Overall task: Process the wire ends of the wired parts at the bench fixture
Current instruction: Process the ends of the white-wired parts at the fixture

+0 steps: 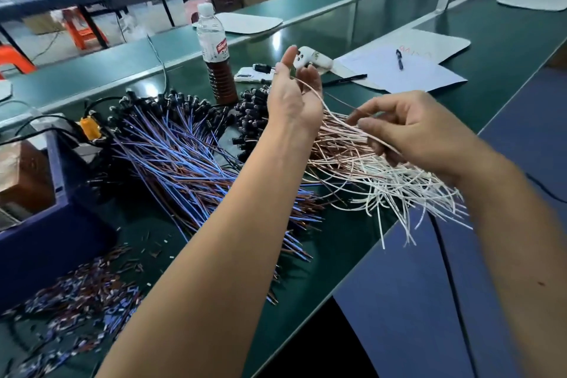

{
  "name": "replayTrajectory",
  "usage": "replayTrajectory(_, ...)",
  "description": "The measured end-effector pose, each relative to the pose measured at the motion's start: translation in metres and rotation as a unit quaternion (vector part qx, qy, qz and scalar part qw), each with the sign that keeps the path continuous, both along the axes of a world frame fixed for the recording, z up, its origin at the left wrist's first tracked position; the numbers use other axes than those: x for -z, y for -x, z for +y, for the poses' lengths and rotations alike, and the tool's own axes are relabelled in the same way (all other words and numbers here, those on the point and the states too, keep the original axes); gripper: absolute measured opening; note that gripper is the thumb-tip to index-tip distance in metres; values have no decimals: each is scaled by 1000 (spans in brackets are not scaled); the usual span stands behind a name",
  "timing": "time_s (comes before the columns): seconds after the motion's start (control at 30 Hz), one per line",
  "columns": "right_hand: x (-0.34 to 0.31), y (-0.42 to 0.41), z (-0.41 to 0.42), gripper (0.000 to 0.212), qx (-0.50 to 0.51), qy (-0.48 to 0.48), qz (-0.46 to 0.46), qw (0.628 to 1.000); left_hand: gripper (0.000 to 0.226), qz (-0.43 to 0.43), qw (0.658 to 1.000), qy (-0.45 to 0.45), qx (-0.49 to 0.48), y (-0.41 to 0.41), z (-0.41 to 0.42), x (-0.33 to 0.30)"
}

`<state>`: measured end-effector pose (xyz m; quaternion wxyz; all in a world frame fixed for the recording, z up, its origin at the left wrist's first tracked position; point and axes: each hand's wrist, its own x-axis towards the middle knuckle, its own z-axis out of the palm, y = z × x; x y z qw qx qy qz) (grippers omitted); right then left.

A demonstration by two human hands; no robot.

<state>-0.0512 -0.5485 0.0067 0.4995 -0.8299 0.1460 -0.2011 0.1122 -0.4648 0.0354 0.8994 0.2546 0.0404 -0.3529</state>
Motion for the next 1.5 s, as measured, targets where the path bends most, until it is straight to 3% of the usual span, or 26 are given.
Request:
replayTrajectory(0.17,-14,19,-21,36,52,50,-21,997,43,-153,977,-146,-4,-10,4,6)
replayTrajectory(0.27,-25,32,-29,63,42,74,28,996,38,-180,970,-163,16,-13,3,10)
replayTrajectory(0.33,-27,32,-35,74,81,152,68,983,33,-169,965,-197,27,-15,4,13)
replayTrajectory(0.4,-21,24,-37,72,136,241,105,955,24,-121,960,-252,28,-17,4,19)
replayTrajectory(0.47,-9,15,-39,51,186,309,168,918,17,-96,947,-305,25,-17,8,27)
replayTrajectory(0.57,6,4,-35,32,253,314,171,899,21,-138,920,-367,11,-15,10,37)
replayTrajectory(0.67,16,-22,-15,51,231,346,99,904,14,-146,923,-357,9,-12,10,26)
replayTrajectory(0.73,26,-47,2,68,146,368,149,906,10,-202,908,-367,32,-11,11,15)
replayTrajectory(0.77,32,-59,8,74,105,370,193,903,8,-269,874,-403,42,-12,12,11)
replayTrajectory(0.8,39,-70,13,78,72,366,238,897,8,-350,817,-456,48,-14,14,8)
replayTrajectory(0.87,53,-84,18,87,36,364,304,880,16,-480,671,-564,39,-20,28,7)
replayTrajectory(0.9,59,-89,19,92,33,368,328,869,19,-516,620,-591,28,-22,39,7)
replayTrajectory(0.93,62,-91,19,97,40,372,347,860,22,-538,595,-596,24,-24,47,8)
replayTrajectory(1.0,59,-95,21,102,59,370,365,852,28,-551,588,-591,17,-28,62,9)
replayTrajectory(1.07,48,-100,30,102,89,348,346,867,38,-557,602,-573,13,-29,82,9)
replayTrajectory(1.13,34,-105,48,94,139,339,273,890,41,-536,662,-523,32,-23,113,7)
replayTrajectory(1.2,18,-111,82,64,155,335,131,920,42,-498,722,-470,103,-17,158,9)
replayTrajectory(1.23,11,-115,106,45,146,324,52,933,42,-484,731,-456,151,-16,186,12)
replayTrajectory(1.3,2,-120,150,19,104,299,-19,948,35,-490,709,-446,240,-12,233,21)
replayTrajectory(1.5,13,-145,297,29,-193,261,46,945,26,-475,629,-502,356,-1,377,39)
